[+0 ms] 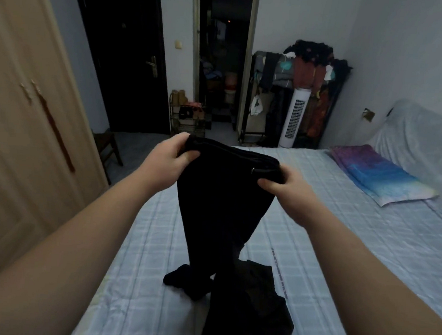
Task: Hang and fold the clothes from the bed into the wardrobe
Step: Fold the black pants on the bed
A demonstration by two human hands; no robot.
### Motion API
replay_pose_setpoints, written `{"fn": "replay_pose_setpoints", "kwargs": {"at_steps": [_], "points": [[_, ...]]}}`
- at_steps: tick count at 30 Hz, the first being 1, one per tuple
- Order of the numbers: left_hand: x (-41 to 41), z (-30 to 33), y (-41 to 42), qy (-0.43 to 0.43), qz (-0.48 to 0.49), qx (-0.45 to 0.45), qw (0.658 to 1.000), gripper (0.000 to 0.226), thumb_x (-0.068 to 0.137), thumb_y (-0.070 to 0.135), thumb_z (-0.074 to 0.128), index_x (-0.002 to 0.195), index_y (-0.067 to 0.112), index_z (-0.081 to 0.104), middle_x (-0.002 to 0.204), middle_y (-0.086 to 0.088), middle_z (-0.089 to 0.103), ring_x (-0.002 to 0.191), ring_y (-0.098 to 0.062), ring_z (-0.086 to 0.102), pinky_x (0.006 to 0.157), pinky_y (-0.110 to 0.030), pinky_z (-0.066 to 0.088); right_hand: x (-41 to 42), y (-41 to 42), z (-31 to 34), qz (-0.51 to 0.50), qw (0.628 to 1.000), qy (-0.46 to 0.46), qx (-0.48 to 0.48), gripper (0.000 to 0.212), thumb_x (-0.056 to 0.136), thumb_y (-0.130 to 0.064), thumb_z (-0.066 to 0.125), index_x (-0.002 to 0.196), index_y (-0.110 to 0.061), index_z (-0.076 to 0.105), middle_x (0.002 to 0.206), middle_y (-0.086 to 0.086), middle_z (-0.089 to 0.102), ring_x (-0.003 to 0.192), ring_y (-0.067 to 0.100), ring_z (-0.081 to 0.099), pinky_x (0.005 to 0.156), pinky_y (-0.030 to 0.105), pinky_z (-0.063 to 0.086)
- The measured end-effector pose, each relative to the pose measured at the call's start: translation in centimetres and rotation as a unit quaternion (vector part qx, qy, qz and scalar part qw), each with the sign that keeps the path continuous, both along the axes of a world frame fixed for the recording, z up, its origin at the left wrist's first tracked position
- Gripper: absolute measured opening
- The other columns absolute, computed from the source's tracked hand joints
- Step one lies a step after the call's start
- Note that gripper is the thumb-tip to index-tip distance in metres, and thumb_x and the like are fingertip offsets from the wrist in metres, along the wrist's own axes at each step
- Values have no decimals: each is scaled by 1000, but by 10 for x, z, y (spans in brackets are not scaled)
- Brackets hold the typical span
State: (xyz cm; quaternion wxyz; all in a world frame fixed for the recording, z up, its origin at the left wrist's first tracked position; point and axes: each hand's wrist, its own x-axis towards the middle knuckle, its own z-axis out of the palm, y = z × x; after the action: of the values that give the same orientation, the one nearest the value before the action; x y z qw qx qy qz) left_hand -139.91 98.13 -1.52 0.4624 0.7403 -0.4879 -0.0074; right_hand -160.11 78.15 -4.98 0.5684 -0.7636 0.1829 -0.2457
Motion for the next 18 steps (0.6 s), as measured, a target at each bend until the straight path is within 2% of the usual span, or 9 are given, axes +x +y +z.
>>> {"fn": "replay_pose_setpoints", "kwargs": {"at_steps": [3,5,8,13,15,18], "points": [[-5,17,5,6,-9,-7,1000,11,98,18,59,108,20,63,96,10,68,91,-2,64,83,-31,53,-4,1,28,14,994,39,-99,30,91,-9,68,109,-33,66,108,-11,72,107,6,66,99,31,51],[-12,35,8,0,-16,-43,999,9,99,19,58,107,20,61,96,6,69,94,-9,66,87,-38,55,-8,3,51,-11,991,14,-136,26,91,-18,68,103,-41,65,103,-13,71,104,6,66,97,37,52],[-24,67,8,-36,-21,-93,995,12,99,22,57,110,17,59,98,2,69,95,-13,67,88,-42,55,-18,4,88,-53,987,-61,-142,20,86,-31,69,97,-47,65,103,-10,72,102,14,68,93,46,55],[-57,110,-8,-41,-49,-134,989,18,99,16,58,115,10,58,103,0,69,98,-10,67,90,-35,56,-45,2,129,-97,974,-179,-103,16,92,-21,68,102,-33,65,104,-5,71,98,14,70,85,36,58],[-75,122,-19,-22,-58,-144,988,21,98,15,59,118,10,59,107,-1,69,101,-9,67,93,-34,55,-60,-5,138,-102,969,-205,-93,16,90,-22,71,104,-28,66,108,2,72,102,19,69,90,40,58],[-113,140,-41,26,-58,-171,983,23,96,14,62,119,11,62,110,-3,70,103,-12,68,94,-37,56,-90,-23,151,-94,970,-220,-39,27,90,-27,71,116,-21,64,117,9,70,107,25,68,95,49,55]]}}
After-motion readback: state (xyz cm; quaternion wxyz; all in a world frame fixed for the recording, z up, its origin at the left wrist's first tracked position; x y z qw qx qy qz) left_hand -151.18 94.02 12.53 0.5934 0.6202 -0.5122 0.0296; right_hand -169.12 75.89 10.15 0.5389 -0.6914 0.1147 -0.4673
